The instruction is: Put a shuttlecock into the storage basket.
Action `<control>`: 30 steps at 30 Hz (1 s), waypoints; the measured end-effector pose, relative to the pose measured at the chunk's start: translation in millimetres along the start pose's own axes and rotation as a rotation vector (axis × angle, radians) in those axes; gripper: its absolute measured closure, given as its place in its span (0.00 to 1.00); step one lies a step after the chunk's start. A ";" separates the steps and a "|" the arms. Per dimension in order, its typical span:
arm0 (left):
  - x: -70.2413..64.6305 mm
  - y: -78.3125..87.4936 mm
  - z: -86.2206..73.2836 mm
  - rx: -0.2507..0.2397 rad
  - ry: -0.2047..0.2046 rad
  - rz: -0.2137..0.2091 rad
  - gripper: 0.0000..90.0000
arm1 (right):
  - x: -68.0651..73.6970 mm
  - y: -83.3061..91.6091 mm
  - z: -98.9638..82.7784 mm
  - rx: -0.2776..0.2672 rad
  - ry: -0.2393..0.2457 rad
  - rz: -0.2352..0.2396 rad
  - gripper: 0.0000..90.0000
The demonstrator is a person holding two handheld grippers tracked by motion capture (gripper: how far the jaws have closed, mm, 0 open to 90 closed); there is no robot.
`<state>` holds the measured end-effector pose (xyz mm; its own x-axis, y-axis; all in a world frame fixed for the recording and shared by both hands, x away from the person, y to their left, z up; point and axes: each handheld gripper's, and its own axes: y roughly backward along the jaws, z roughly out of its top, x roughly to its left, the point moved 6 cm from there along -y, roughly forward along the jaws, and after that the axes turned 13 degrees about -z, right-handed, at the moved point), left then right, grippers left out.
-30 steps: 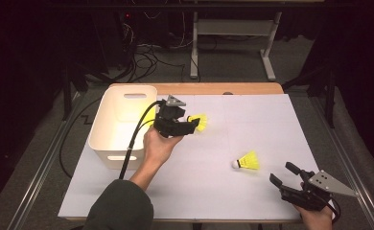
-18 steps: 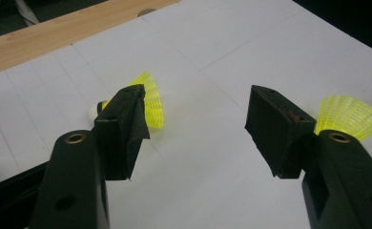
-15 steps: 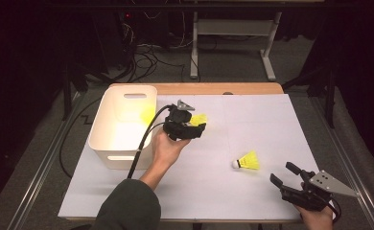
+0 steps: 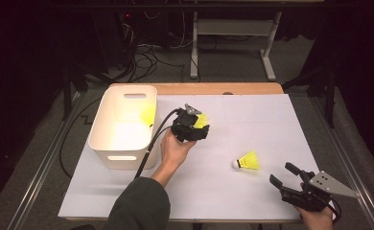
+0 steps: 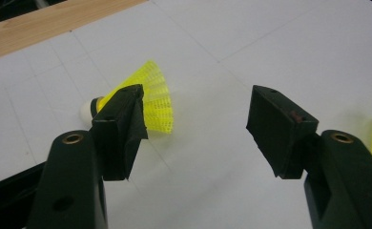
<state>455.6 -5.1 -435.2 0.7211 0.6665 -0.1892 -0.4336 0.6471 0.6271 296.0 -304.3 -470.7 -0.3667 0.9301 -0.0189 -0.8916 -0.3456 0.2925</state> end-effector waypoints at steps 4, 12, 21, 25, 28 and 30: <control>10.3 -9.6 -1.0 -0.002 0.024 0.022 0.42 | 0.2 -0.1 0.1 -0.001 -0.001 0.006 0.29; 26.2 -24.4 -0.7 -0.020 0.037 0.058 0.41 | 0.0 -0.7 -0.1 0.000 -0.008 0.009 0.29; 39.3 -35.8 2.7 -0.005 0.042 0.056 0.42 | 0.7 -1.7 -0.5 0.004 -0.007 0.017 0.29; 42.6 -43.3 4.2 0.008 0.039 0.072 0.43 | 1.0 -2.7 -0.7 0.009 -0.010 0.020 0.29; 47.5 -46.9 3.0 0.006 0.056 0.075 0.45 | 1.6 -2.2 -0.4 0.005 -0.009 0.023 0.29; 49.7 -49.0 1.8 0.016 0.051 0.080 0.46 | 1.5 -1.7 -0.5 0.003 -0.009 0.024 0.29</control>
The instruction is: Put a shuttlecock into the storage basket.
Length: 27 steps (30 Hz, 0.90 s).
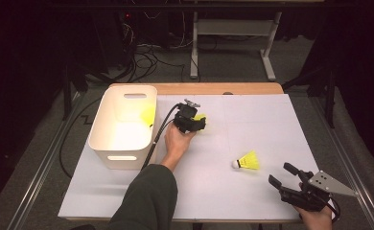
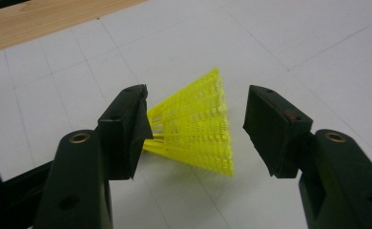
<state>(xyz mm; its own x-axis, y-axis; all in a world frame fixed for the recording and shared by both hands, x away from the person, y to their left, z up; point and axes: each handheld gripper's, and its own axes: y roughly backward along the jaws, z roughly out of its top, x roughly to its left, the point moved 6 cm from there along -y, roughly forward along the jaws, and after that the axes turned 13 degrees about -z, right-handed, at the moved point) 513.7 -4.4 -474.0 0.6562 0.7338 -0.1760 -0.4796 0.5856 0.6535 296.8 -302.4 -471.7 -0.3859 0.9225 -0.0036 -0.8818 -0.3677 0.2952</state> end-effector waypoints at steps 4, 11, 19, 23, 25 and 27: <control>2.0 -1.6 1.4 -0.003 -0.007 0.009 0.47 | 0.2 -0.7 -0.2 0.003 -0.001 0.004 0.29; -2.4 -6.2 8.1 0.011 -0.040 0.015 0.46 | 0.4 -0.8 -0.5 0.006 -0.002 0.006 0.29; 3.0 -9.8 4.1 0.043 -0.029 0.018 0.57 | 1.1 -1.0 -0.6 0.007 -0.004 0.013 0.29; 4.4 -10.6 3.0 0.050 -0.031 0.015 0.64 | 0.9 -1.2 -0.8 0.007 -0.003 0.014 0.29; 4.5 -10.2 3.3 0.049 -0.033 0.012 0.65 | 0.8 -1.4 -0.8 0.007 -0.003 0.013 0.29; 4.4 -9.5 3.6 0.047 -0.034 0.009 0.67 | 0.8 -1.5 -0.8 0.008 -0.004 0.013 0.29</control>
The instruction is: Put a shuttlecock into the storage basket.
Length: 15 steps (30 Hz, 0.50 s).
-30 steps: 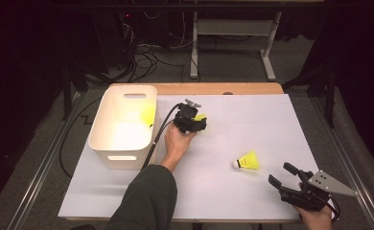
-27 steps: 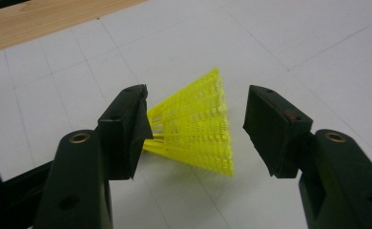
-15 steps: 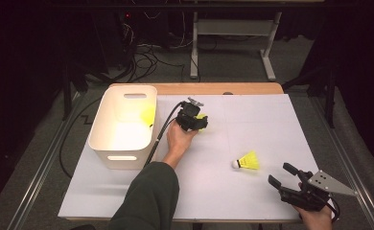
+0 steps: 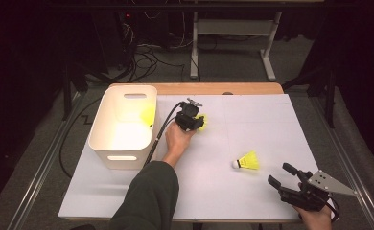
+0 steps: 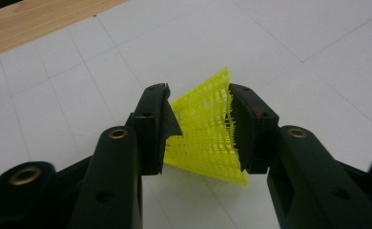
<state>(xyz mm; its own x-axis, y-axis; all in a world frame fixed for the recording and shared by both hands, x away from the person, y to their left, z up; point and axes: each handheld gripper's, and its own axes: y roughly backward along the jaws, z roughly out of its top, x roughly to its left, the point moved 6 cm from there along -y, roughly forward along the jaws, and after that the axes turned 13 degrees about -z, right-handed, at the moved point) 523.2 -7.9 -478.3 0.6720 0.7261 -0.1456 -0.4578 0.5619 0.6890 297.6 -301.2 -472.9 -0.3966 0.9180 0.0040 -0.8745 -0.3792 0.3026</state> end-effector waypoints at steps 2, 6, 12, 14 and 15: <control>0.3 1.1 0.0 0.002 -0.003 0.000 0.70 | 0.0 0.0 0.0 0.001 -0.002 0.000 0.29; -0.8 0.5 -1.4 0.015 -0.013 0.002 0.72 | 0.2 0.3 0.2 -0.001 -0.001 0.002 0.29; -0.5 0.4 -2.1 0.018 -0.010 -0.003 0.75 | 0.3 0.7 0.3 -0.002 -0.005 0.004 0.29; -0.4 0.6 -2.5 0.021 -0.011 -0.004 0.77 | 0.5 0.7 0.3 -0.002 -0.004 0.005 0.29; -0.3 0.9 -2.8 0.025 -0.012 -0.004 0.78 | 0.5 0.7 0.3 -0.002 -0.003 0.005 0.29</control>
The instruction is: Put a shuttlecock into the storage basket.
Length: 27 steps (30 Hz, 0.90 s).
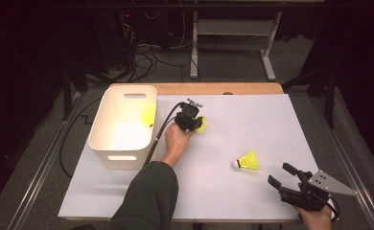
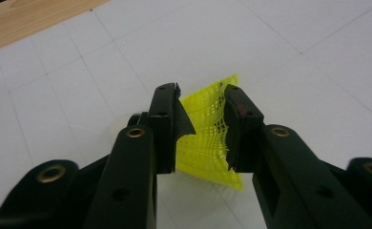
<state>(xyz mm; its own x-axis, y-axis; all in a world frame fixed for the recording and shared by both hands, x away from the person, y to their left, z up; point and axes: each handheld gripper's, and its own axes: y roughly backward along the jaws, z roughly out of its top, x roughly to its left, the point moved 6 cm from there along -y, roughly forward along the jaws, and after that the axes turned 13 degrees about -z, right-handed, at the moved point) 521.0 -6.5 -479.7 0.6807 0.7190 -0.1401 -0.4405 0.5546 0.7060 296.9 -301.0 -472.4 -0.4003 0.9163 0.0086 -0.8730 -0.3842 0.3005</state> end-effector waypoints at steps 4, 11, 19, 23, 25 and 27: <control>0.1 0.1 -0.5 0.005 -0.005 0.003 0.80 | 0.1 0.2 0.2 -0.003 0.000 0.000 0.29; 0.7 0.4 -1.1 0.010 -0.015 0.014 0.84 | 0.5 0.5 0.6 -0.008 0.008 0.004 0.29; -2.2 0.6 -1.3 0.010 -0.031 0.004 0.87 | 0.9 0.8 0.8 -0.009 0.009 0.005 0.29; -5.3 1.0 -0.6 0.014 -0.046 0.017 0.96 | 1.5 1.0 0.8 -0.008 0.008 0.007 0.29; -4.5 1.6 -0.5 0.013 -0.044 0.015 0.97 | 1.5 1.1 0.8 -0.008 0.008 0.007 0.29; -4.0 2.8 -0.3 0.013 -0.039 0.011 0.98 | 1.4 1.1 0.8 -0.009 0.008 0.006 0.29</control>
<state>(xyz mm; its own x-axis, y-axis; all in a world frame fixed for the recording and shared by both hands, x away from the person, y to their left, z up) 516.9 -7.8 -477.4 0.6982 0.7080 -0.1057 -0.4404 0.5413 0.7163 295.6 -300.1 -471.2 -0.4077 0.9131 0.0029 -0.8729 -0.3907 0.2922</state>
